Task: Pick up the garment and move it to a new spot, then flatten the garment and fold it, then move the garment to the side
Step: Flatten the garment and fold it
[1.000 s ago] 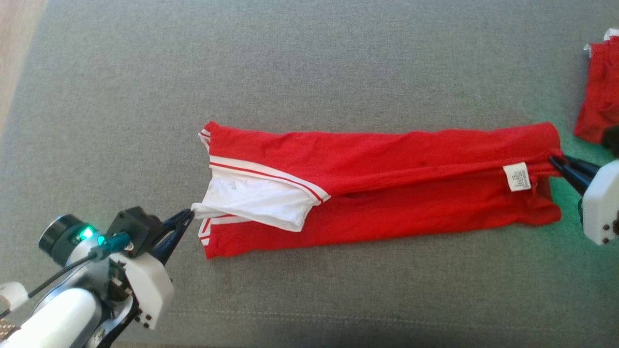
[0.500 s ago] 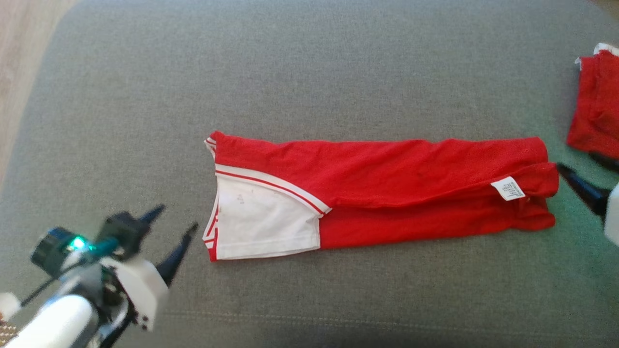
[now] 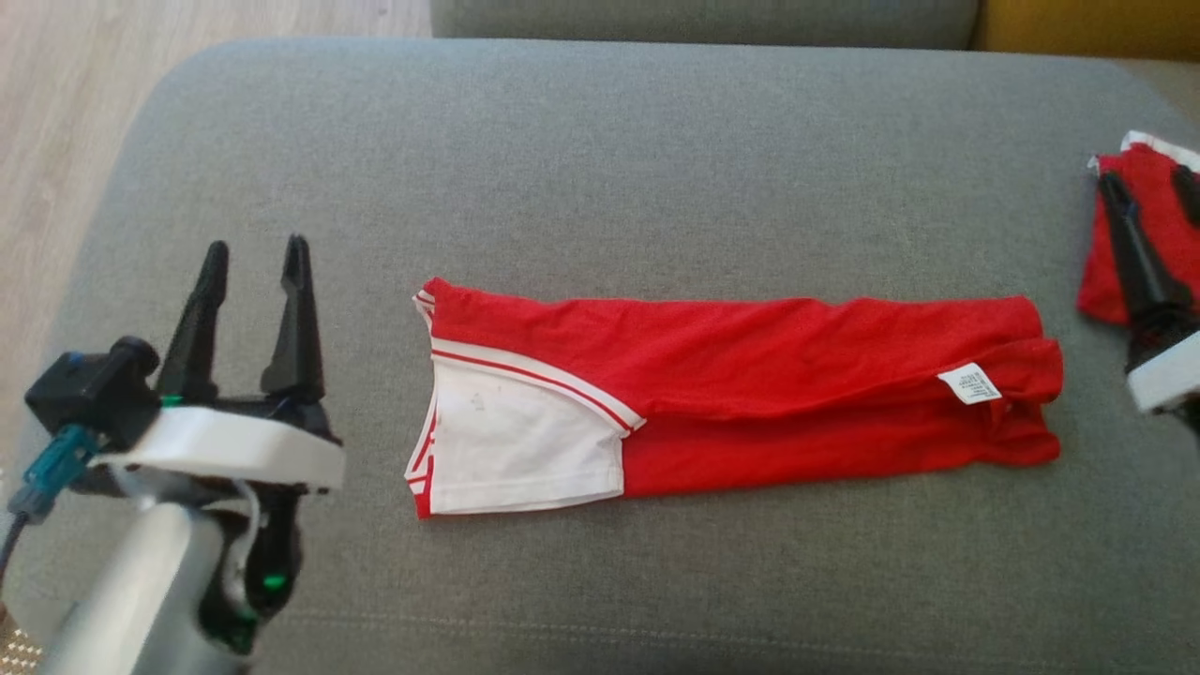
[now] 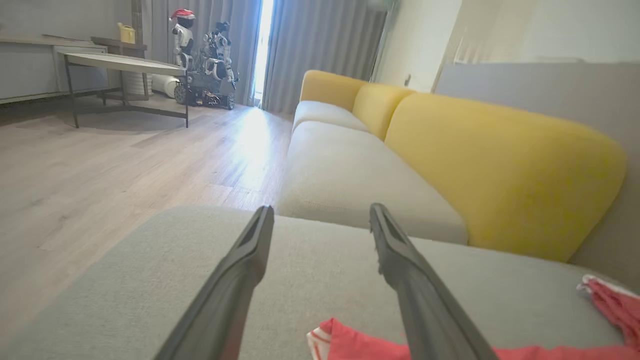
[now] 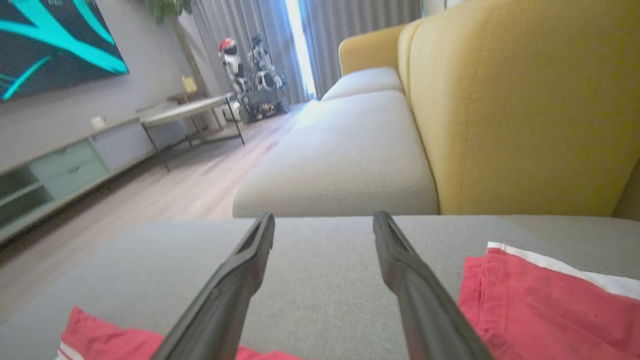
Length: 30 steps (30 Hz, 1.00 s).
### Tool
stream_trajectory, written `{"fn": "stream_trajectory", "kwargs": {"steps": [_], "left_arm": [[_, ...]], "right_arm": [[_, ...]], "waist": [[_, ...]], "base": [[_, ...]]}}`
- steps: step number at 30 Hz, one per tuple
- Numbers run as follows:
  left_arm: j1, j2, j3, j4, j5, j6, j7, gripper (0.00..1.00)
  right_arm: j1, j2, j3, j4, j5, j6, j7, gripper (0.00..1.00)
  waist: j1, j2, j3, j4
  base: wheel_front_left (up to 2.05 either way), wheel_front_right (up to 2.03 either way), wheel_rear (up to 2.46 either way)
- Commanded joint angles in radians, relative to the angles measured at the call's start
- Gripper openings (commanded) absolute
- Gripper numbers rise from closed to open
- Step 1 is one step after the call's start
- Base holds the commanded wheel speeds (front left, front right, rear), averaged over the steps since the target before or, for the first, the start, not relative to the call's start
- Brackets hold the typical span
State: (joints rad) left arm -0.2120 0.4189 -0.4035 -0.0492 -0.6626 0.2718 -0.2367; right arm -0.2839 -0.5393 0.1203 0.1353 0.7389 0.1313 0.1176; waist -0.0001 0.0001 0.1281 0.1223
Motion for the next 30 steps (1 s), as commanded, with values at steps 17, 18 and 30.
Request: {"fn": "stream_trajectory", "kwargs": {"steps": [17, 18, 30], "left_arm": [[0.074, -0.327, 0.279, 0.052, 0.245, -0.164, -0.025, 1.0], [0.083, -0.334, 0.283, 0.056, 0.268, -0.173, -0.025, 1.0], [0.114, -0.368, 0.294, 0.074, 0.361, -0.215, -0.025, 1.0]], "right_arm": [[0.224, 0.422, -0.144, -0.194, -0.45, -0.001, -0.201, 1.0], [0.232, 0.428, -0.144, -0.188, -0.464, -0.001, -0.208, 1.0], [0.238, 0.46, -0.151, -0.147, -0.508, -0.001, -0.24, 1.0]], "waist": [[0.0001, -0.0001, -0.044, -0.001], [0.0001, -0.0001, -0.044, -0.002], [0.0001, -0.0001, -0.033, -0.006]], "base": [[0.0, 0.0, 0.0], [0.0, 0.0, 0.0], [0.0, 0.0, 0.0]]}}
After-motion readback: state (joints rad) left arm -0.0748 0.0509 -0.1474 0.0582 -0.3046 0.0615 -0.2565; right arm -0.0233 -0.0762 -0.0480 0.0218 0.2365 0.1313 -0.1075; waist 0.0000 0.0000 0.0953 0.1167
